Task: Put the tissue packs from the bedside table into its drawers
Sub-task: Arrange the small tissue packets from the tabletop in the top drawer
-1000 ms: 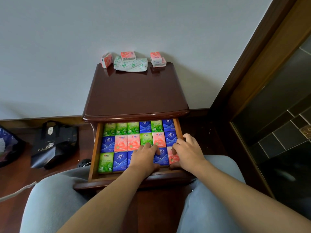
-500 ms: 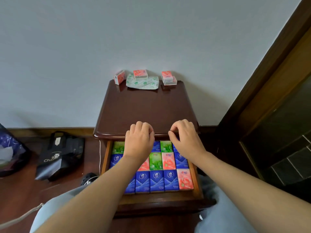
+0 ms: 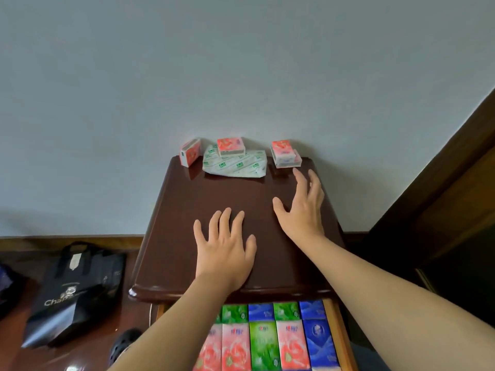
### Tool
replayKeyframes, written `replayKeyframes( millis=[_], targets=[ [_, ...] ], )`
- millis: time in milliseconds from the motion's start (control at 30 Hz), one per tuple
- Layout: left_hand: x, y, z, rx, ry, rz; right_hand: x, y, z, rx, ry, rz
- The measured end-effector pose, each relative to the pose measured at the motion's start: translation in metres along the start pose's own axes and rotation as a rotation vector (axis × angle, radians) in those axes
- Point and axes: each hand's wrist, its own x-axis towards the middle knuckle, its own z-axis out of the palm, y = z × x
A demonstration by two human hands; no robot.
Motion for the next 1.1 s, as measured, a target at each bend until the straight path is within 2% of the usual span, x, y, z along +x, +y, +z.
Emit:
replayKeyframes(
  millis=[233,333,433,567,733,867,967,1100],
  targets=[
    [0.014,0.003,0.004,0.013,0.102,0.038,0.098,0.005,0.037,-0.073,0.079,-0.047],
    [0.013,0.002,0.007,0.007,0.129,0.037,0.12,0.008,0.047,-0.106,0.027,-0.082],
    [0.013,0.003,0.006,0.0,0.128,0.035,0.121,0.01,0.048,-0.006,0.008,-0.074],
    [0.014,0.002,0.003,-0.024,0.109,0.025,0.092,0.014,0.033,0.07,0.038,-0.066],
    [0.014,0.001,-0.003,-0.112,0.115,0.027,0.013,0.014,-0.004,0.087,0.016,-0.133],
    [0.011,0.0,-0.007,-0.216,0.12,0.077,-0.051,0.007,-0.032,0.191,-0.102,-0.215],
    [0.009,-0.002,-0.011,-0.279,0.105,0.114,-0.072,0.0,-0.047,0.357,-0.232,-0.126],
    [0.007,-0.001,-0.013,-0.303,0.119,0.153,-0.071,0.0,-0.056,0.542,-0.282,0.011]
  ],
)
